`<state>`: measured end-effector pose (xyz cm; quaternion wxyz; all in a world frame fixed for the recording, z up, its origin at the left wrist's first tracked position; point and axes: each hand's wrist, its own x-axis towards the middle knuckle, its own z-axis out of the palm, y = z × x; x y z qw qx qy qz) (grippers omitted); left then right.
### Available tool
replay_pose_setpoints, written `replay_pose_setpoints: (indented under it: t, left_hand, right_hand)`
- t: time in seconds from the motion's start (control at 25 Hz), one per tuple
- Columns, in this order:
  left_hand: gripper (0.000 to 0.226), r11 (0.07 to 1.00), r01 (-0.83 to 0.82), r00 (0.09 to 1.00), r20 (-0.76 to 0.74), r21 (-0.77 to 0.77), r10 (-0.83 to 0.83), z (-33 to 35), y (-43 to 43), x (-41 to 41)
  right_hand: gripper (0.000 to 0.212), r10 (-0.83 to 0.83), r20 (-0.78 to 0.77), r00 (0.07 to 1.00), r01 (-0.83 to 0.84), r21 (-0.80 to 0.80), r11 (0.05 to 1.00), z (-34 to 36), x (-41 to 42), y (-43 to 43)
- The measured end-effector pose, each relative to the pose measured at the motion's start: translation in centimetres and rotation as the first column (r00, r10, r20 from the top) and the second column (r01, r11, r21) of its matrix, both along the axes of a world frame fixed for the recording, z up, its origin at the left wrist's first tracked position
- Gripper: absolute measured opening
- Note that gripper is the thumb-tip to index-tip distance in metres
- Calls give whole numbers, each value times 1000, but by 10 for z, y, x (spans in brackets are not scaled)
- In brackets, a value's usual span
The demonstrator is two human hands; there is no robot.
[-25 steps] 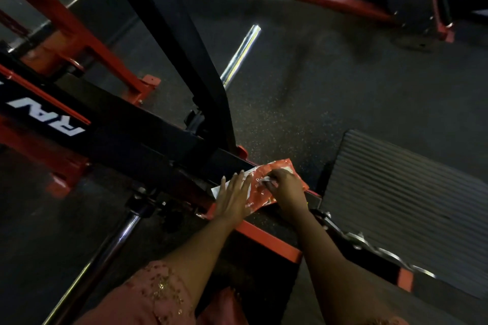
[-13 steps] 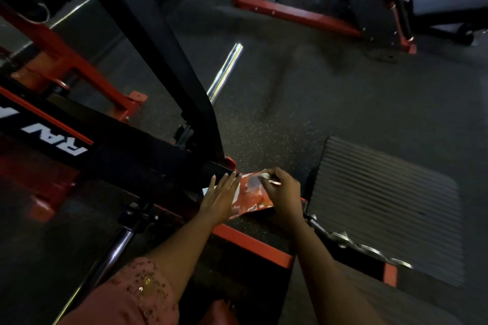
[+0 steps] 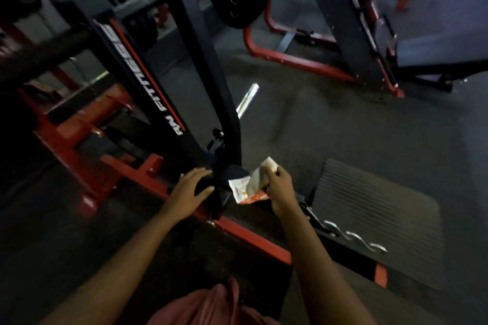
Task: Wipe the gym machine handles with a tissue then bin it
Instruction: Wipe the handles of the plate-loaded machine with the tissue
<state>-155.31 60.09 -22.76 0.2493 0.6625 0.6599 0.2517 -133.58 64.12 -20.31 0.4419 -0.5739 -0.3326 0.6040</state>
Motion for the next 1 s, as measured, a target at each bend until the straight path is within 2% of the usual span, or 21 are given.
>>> replay_pose_setpoints:
  t: [0.04,0.12,0.24,0.36,0.44,0.52,0.64,0.76,1.0]
  left_hand:
    - [41,999,-29,999,32,33,28,14,-18,-10]
    - [38,988,-102,994,58,113,96,36,-56,-29]
    - [36,965,-199,978,95,170,185,68,-116,-61]
    - [36,924,-334,939,149,186,309,83,-185,-109]
    - [35,883,-437,888,243,174,391,99,-223,-142]
    - [34,831,-524,819,377,185,432,127,-237,-163]
    - [34,753,-597,758,503,278,415,181,-233,-188]
    - [40,724,-621,725,571,300,385,229,-202,-206]
    - [57,673,-642,734,550,368,399,300,-109,-204]
  right_hand:
    - [5,33,-108,994,-34,-6,999,10,-12,-13]
    - [8,112,-179,977,-114,0,993,32,-35,-39]
    - [24,221,-182,958,-218,32,975,63,-66,-79]
    - [24,326,-206,923,-340,-39,940,90,-100,-117]
    - [25,351,-222,910,-369,-43,929,107,-122,-141]
    - [23,371,-203,906,-373,30,927,126,-136,-156]
    - [22,393,-207,896,-357,189,915,160,-156,-165]
    - [24,358,-171,918,-292,317,902,187,-172,-153]
    - [23,322,-184,929,-189,513,838,238,-205,-96]
